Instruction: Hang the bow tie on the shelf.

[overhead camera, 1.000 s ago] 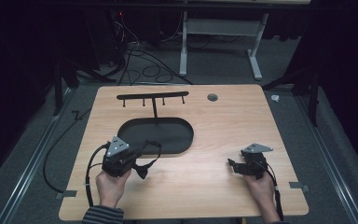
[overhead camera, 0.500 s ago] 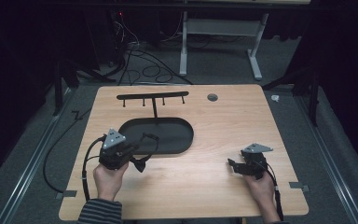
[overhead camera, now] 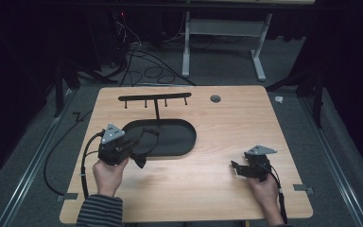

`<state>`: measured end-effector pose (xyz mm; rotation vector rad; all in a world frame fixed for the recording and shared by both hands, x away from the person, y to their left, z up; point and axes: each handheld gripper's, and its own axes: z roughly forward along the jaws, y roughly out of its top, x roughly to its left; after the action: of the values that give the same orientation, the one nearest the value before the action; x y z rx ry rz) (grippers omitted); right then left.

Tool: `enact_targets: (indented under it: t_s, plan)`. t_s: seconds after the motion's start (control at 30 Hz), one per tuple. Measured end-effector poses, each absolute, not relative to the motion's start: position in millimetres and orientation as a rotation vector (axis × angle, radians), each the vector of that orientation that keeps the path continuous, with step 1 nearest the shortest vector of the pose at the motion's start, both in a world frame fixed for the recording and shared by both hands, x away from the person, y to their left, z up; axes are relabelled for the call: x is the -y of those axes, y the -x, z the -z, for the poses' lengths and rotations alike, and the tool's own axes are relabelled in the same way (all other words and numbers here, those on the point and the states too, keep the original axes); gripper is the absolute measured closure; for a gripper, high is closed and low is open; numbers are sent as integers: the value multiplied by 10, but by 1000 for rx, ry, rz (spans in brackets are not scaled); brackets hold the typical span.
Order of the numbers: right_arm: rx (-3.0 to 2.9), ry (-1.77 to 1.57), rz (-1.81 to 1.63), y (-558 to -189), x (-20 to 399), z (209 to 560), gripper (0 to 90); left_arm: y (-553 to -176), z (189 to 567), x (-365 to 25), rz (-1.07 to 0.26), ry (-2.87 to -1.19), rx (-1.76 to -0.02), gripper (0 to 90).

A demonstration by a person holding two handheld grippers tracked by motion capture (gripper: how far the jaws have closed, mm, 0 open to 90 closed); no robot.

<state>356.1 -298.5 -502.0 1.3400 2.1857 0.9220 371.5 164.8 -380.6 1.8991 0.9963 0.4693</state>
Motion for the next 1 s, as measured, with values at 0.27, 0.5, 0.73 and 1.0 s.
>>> enact_targets:
  t_s: [0.27,0.5,0.73,1.0]
  plan:
    - [-2186,-1341,-923,-3561,2985,5020,312,-3775,3716,-1631,-491,-1891,-985,882]
    - [-2186,-1341,-923,-3561,2986,5020,312,-3830,3655,-1605,-512,-1872,-975,882]
    - [-2185,-1342,-923,-3561,2987,5020,312,-3905,3600,-1579,-532,-1869,-972,882]
    - [-2185,-1342,-923,-3561,2986,5020,312,-4019,3536,-1555,-557,-1847,-980,881]
